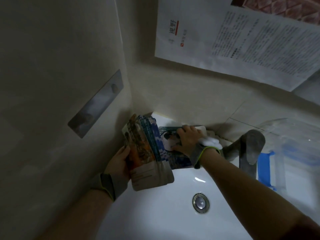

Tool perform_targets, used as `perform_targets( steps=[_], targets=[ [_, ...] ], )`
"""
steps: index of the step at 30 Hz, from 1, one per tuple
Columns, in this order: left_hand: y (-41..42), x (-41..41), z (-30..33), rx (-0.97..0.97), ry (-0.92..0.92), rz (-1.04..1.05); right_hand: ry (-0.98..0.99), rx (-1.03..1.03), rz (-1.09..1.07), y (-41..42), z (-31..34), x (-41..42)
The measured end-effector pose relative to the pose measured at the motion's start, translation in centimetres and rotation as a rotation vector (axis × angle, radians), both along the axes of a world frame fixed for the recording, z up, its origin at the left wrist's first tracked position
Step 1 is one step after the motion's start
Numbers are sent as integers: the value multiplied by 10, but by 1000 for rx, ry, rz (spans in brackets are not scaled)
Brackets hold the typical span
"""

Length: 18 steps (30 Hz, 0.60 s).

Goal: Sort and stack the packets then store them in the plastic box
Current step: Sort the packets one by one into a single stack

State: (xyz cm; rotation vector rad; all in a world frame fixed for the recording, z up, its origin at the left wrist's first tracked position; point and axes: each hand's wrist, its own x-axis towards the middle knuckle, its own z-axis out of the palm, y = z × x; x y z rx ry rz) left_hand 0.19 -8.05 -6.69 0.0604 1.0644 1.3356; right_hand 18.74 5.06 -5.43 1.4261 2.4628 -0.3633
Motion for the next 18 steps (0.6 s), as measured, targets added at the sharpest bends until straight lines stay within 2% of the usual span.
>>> perform_targets(
  steps=[6,9,13,16,18],
  targets=[
    [-4,-3,-5,-16,-51,12,-143,-107,-11,32,-7,-4],
    [-7,-4,-6,-30,-61,20,-150,-29,38,30,-12,-8],
    [-12,-4,-8,-60,-74,3,-142,0,-14,26,-8,-7],
    [-11,-4,-9,-76,-51,12,-186,175,-16,22,0,-11],
    [-11,-4,-7,-77,-37,19,-252,220,-48,21,9,-15]
  ],
)
